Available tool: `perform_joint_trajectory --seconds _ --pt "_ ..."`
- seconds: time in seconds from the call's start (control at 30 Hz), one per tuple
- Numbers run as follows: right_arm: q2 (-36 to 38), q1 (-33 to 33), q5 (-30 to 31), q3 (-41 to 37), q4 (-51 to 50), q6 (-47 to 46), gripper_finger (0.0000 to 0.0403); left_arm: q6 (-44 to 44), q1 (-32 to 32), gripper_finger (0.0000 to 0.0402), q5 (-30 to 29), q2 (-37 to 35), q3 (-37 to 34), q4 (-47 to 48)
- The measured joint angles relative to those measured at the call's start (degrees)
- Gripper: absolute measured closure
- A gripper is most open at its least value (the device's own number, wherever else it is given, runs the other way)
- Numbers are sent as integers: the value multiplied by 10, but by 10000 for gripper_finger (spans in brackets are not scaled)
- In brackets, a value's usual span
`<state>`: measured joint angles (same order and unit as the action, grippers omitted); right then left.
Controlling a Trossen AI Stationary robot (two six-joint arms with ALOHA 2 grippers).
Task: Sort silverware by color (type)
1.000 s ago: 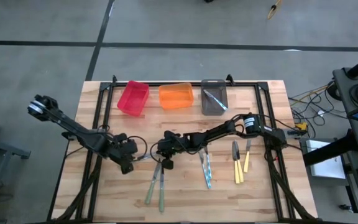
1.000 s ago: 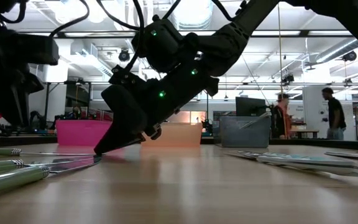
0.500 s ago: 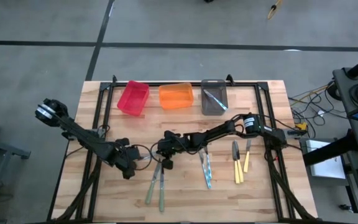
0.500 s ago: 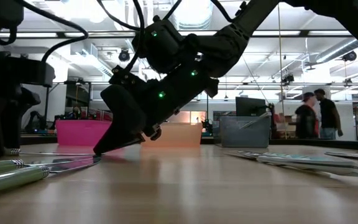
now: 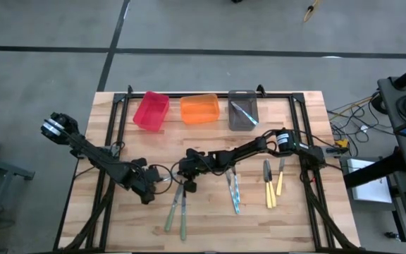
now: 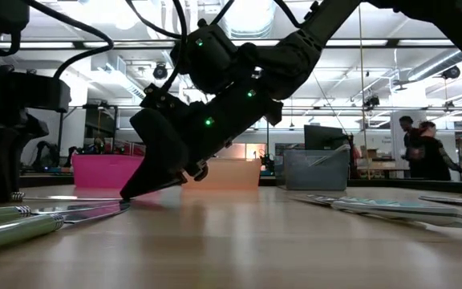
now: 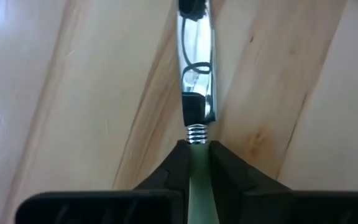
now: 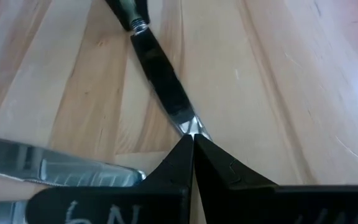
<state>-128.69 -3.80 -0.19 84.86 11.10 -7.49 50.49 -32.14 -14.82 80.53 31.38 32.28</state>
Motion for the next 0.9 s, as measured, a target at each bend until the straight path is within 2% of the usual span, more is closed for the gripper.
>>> perform_joint_trajectory --seconds 0.3,0.6,0.9 --pt "31 -6 2 -2 -30 27 394 27 -5 380 -8 -22 -4 5" --pt "97 -11 3 -12 -107 54 394 23 -10 380 -55 -119 -7 56" --pt "172 -14 4 -62 -121 62 394 7 -16 380 -119 -203 -5 49"
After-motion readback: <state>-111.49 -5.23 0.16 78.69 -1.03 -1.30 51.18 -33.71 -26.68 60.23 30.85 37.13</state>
